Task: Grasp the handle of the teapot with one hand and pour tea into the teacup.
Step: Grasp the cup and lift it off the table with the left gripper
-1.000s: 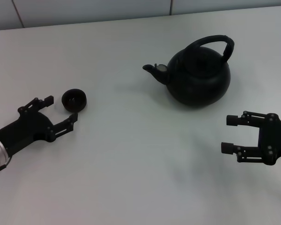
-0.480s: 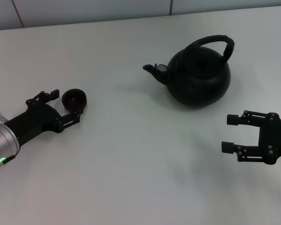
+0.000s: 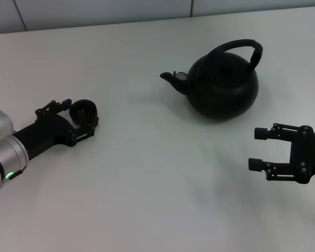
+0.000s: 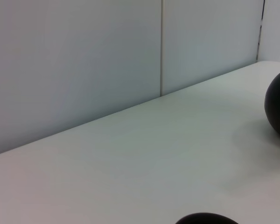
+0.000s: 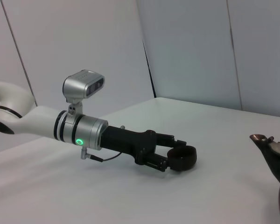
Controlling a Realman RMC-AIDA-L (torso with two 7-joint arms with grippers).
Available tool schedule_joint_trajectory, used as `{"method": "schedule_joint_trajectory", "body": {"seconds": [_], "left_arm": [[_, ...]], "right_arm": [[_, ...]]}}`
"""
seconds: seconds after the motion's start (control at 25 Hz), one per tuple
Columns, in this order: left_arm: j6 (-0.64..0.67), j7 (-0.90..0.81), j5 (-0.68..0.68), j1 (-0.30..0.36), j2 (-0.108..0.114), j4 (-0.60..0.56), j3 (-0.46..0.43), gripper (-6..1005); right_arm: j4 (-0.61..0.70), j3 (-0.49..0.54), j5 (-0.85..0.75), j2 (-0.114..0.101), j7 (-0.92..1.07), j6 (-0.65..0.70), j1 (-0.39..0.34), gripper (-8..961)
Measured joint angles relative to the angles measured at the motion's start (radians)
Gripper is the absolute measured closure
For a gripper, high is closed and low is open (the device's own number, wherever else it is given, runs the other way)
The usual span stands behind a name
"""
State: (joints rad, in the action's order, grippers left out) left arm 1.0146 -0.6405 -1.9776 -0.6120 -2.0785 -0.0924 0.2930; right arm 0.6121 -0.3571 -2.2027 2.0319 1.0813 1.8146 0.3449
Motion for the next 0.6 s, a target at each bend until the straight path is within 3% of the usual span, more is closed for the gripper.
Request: {"method": "schedule_joint_trajectory", "body": {"seconds": [0.6], "left_arm": [[-0.027, 0.0, 0.0, -0.02, -0.002, 0.012, 0.001, 256]], "right_arm": [[0.0, 0.0, 0.0, -0.001, 0.0, 0.0, 0.005, 168]]}}
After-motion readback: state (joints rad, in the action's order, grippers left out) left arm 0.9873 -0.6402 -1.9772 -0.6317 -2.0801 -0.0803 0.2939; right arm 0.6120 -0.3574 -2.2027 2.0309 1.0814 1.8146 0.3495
